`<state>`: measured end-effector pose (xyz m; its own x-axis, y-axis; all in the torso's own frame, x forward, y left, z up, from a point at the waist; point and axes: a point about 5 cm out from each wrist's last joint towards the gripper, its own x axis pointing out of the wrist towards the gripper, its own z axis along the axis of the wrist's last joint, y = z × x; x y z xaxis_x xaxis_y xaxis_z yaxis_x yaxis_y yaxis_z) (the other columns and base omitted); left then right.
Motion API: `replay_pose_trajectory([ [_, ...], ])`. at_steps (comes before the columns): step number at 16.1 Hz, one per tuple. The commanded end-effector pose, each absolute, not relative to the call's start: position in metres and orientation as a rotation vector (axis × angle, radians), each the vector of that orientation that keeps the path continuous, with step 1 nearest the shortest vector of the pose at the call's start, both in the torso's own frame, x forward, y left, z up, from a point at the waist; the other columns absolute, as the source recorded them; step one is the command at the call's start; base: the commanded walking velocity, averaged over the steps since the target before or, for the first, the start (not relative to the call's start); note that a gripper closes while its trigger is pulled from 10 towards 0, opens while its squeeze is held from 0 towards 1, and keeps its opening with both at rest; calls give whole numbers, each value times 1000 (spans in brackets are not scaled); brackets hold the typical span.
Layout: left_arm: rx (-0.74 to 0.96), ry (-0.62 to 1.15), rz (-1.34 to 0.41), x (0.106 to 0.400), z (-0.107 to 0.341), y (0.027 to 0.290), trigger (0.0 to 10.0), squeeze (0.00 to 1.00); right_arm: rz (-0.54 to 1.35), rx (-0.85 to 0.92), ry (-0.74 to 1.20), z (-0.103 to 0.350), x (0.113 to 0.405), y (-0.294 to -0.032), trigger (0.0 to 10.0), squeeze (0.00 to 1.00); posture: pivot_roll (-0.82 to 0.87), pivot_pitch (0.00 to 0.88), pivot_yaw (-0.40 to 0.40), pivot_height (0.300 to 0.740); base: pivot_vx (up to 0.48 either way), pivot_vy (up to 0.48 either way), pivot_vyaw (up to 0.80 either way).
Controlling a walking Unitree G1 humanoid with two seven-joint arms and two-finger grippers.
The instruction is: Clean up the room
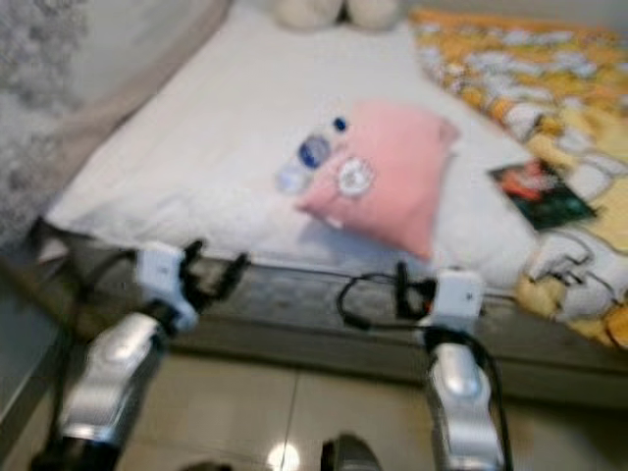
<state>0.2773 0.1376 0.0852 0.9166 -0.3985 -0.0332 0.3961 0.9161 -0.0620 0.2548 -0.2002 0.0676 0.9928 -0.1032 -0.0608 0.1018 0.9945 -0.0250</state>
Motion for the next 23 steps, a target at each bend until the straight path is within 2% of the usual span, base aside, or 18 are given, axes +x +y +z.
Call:
replay_pose_trajectory([
  [1, -27, 29, -385, 279, 89, 146, 10000, 0, -57, -44, 86, 64, 256, -192, 10000, 0, -98, 0, 18, 695, 0, 0, -719],
  [4, -42, 16, -314, 279, 91, 153, 10000, 0, -26, -55, 63, 67, 256, -186, 10000, 0, -91, 0, 15, 695, 0, 480, 0],
  [7, -49, 53, -174, 280, 86, 166, 10000, 0, -23, -61, 47, 71, 260, -188, 10000, 0, -84, 0, 10, 695, 0, 0, 0],
  [8, -64, 43, -161, 279, 85, 166, 10000, 1000, -13, -71, 46, 71, 262, -189, 10000, 0, -82, 0, 6, 695, 0, 0, 0],
  [10, -66, 19, -155, 278, 87, 167, 10000, 1000, -6, -64, 43, 72, 262, -189, 10000, 0, -82, 0, 5, 695, 0, 0, 0],
  [11, -14, 30, -152, 280, 87, 166, 10000, 1000, 11, -63, 32, 73, 263, -188, 10000, 1000, -79, 0, 3, 695, 0, 0, 0],
  [13, 71, 20, -146, 283, 89, 168, 10000, 1000, 22, -67, 22, 73, 263, -186, 10000, 1000, -81, 0, 3, 695, 0, 0, 0],
  [19, 38, 43, -149, 287, 87, 165, 10000, 1000, -6, -70, 25, 71, 263, -189, 10000, 1000, -91, 0, 13, 695, 0, 0, 0],
  [20, -6, 46, -179, 288, 88, 161, 10000, 1000, 10, -87, 29, 71, 264, -186, 10000, 0, -92, 0, 17, 695, 0, 0, 0],
  [21, -11, 46, -192, 289, 88, 159, 10000, 1000, 14, -78, 37, 70, 264, -185, 10000, 0, -92, 0, 17, 695, 0, 0, -587],
  [22, 11, 46, -217, 291, 89, 158, 10000, 0, 10, -62, 38, 69, 264, -184, 10000, 0, -94, 0, 21, 682, 0, 480, 0],
  [23, 15, 47, -217, 291, 89, 158, 10000, 0, 9, -61, 35, 70, 264, -185, 10000, 0, -94, 0, 21, 678, 0, 480, 0],
])
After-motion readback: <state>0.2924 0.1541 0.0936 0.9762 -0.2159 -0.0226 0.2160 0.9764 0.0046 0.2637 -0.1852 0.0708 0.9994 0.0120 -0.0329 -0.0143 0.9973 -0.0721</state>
